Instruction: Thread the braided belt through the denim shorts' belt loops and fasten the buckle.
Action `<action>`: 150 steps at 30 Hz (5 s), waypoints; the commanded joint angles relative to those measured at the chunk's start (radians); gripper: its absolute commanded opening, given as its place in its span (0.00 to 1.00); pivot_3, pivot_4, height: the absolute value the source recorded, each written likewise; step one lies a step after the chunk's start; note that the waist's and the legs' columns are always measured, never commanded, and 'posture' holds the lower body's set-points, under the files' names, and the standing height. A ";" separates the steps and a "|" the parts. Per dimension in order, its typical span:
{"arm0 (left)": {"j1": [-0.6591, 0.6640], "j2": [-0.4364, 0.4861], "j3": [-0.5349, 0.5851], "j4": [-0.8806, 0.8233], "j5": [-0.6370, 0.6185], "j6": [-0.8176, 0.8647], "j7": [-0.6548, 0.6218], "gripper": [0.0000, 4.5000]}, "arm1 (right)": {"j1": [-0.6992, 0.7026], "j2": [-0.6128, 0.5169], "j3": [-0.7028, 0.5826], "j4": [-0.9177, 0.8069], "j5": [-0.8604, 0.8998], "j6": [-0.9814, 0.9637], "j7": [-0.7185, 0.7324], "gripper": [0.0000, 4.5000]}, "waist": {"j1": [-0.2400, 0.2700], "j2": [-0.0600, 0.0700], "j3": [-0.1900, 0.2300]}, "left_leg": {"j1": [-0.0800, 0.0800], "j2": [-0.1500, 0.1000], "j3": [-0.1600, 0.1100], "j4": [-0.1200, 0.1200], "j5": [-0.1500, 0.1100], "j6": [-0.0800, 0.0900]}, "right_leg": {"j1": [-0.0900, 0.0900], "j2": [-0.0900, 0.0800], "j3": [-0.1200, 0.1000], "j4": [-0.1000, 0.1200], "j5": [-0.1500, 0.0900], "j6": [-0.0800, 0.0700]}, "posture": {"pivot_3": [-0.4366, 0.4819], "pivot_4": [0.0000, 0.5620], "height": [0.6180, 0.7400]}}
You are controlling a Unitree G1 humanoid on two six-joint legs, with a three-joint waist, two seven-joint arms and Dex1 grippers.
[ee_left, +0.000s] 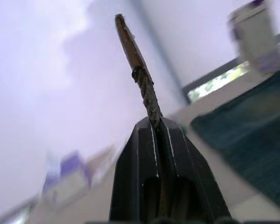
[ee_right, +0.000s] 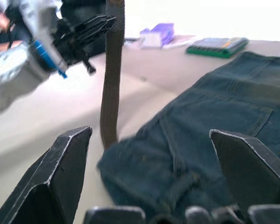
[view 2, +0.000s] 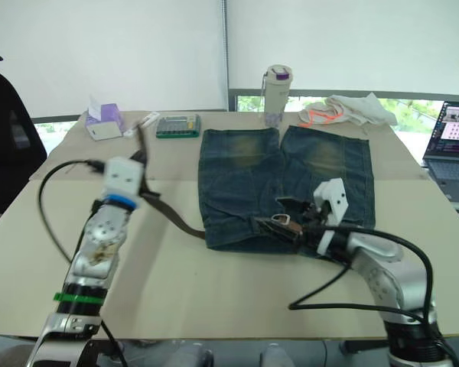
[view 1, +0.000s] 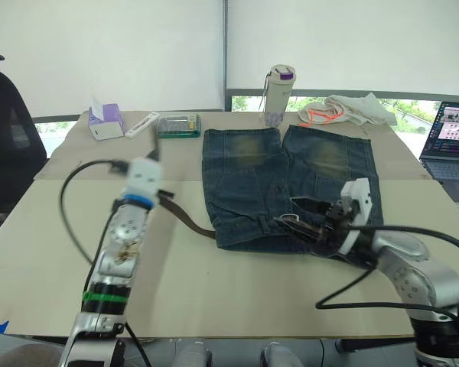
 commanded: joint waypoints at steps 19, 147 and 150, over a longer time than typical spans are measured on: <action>-0.231 0.042 -0.358 0.216 0.640 -0.333 0.309 0.00 | -0.300 0.351 -0.178 0.043 0.626 0.264 -0.890 0.94 | -0.014 0.002 -0.001 | -0.009 -0.002 0.000 -0.005 0.005 0.004 | -0.015 0.001 0.002 0.006 0.002 -0.001 | 0.48 0.27 1.00; 0.174 -0.476 0.243 -0.103 -1.644 1.081 0.444 0.00 | 0.243 -0.160 0.029 -0.105 -0.174 -0.184 0.086 0.72 | 0.001 0.000 0.000 | -0.009 -0.005 0.001 -0.004 0.008 0.002 | -0.011 0.001 0.001 0.001 0.002 0.000 | 0.48 0.27 1.00; 0.157 -0.490 0.236 -0.062 -1.601 1.078 0.409 0.00 | 0.238 -0.179 0.040 -0.103 -0.187 -0.121 0.060 0.72 | 0.003 -0.001 0.000 | -0.009 -0.006 0.001 -0.003 0.008 0.002 | -0.011 0.001 0.001 0.001 0.002 0.000 | 0.48 0.27 1.00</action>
